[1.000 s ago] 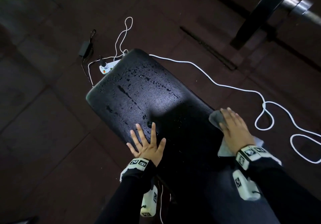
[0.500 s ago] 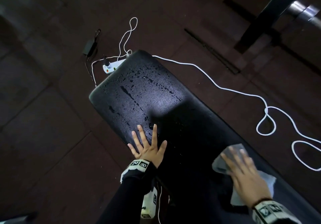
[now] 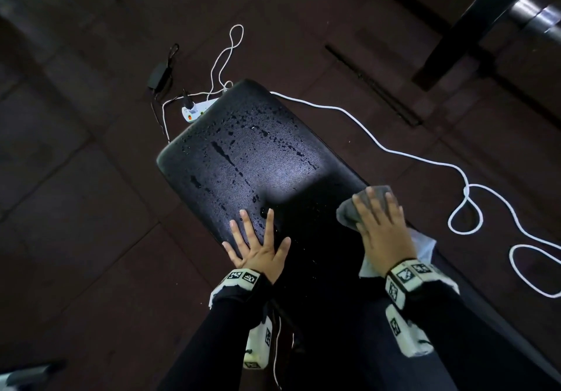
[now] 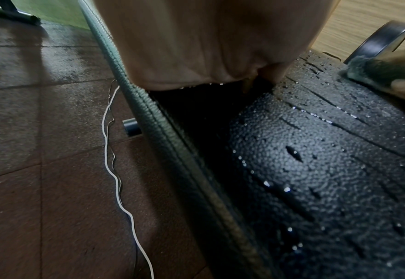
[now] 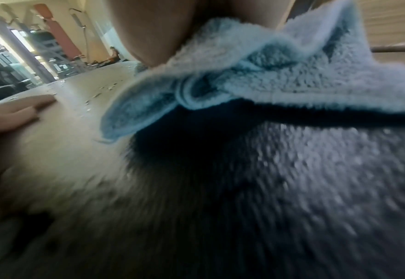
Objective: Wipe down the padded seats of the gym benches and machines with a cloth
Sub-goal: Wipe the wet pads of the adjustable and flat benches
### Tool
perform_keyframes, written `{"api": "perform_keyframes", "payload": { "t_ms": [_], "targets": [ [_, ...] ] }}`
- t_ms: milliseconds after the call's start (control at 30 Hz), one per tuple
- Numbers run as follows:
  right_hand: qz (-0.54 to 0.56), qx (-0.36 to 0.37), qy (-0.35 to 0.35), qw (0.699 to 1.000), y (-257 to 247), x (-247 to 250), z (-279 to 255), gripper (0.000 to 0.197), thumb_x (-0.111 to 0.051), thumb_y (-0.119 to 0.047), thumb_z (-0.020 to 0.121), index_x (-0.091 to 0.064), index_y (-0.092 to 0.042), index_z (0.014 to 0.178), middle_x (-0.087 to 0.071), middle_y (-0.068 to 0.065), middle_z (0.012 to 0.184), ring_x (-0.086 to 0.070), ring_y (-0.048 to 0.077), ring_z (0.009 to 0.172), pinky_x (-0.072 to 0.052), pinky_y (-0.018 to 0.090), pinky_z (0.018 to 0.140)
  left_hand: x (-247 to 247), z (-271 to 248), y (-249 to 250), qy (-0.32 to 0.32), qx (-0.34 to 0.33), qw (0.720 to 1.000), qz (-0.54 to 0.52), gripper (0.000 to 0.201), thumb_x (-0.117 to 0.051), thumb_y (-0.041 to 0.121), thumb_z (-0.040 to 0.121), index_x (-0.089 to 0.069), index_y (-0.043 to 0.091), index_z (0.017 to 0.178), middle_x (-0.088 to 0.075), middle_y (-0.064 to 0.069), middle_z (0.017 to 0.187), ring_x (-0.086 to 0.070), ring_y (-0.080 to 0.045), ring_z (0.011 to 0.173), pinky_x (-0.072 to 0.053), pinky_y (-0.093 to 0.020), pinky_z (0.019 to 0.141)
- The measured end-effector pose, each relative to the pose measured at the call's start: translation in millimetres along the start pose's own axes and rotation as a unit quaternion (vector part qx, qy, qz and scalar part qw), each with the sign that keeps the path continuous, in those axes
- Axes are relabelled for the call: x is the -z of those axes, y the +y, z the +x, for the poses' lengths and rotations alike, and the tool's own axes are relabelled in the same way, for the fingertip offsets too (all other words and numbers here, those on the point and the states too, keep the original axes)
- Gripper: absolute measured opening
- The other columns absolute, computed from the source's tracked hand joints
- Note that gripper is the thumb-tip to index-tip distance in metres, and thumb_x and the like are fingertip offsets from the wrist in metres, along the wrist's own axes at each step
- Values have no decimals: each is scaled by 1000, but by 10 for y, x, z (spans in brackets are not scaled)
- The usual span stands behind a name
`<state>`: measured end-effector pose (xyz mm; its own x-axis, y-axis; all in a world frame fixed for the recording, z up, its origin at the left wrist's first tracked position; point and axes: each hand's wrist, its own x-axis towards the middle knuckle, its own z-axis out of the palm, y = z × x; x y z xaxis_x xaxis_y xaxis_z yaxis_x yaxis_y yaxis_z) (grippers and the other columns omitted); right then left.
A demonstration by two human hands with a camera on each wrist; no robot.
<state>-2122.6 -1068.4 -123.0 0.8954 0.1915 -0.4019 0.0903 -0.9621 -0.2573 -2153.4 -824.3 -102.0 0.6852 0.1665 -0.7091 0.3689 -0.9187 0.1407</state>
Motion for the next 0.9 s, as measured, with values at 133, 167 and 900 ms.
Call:
{"api": "perform_keyframes", "payload": {
  "t_ms": [133, 167, 900],
  "targets": [
    [11, 99, -17, 995, -154, -112, -395, 63, -35, -34, 84, -25, -25, 146, -21, 0, 155, -15, 32, 141, -11, 46, 114, -19, -6, 2, 21, 4, 1000, 5, 65, -13, 70, 90, 40, 56, 125, 59, 6, 132, 52, -20, 124, 22, -54, 110],
    [29, 117, -21, 992, -165, -123, -485, 67, -34, -37, 83, -22, -27, 148, -15, -4, 157, -6, 25, 143, -8, 45, 115, -12, -10, 2, 26, 6, 1000, 8, 65, -14, 69, 90, 37, 54, 128, 56, 5, 135, 50, -21, 127, 21, -54, 110],
    [196, -342, -34, 918, 775, -137, -1198, 63, -31, -53, 94, -9, -33, 149, -5, -15, 157, 3, 7, 144, 6, 49, 113, -1124, -992, 1106, 165, -173, 971, -21, 75, -48, 42, 67, -48, 24, 139, -33, -8, 154, -14, -42, 143, -28, -53, 111]
  ]
}}
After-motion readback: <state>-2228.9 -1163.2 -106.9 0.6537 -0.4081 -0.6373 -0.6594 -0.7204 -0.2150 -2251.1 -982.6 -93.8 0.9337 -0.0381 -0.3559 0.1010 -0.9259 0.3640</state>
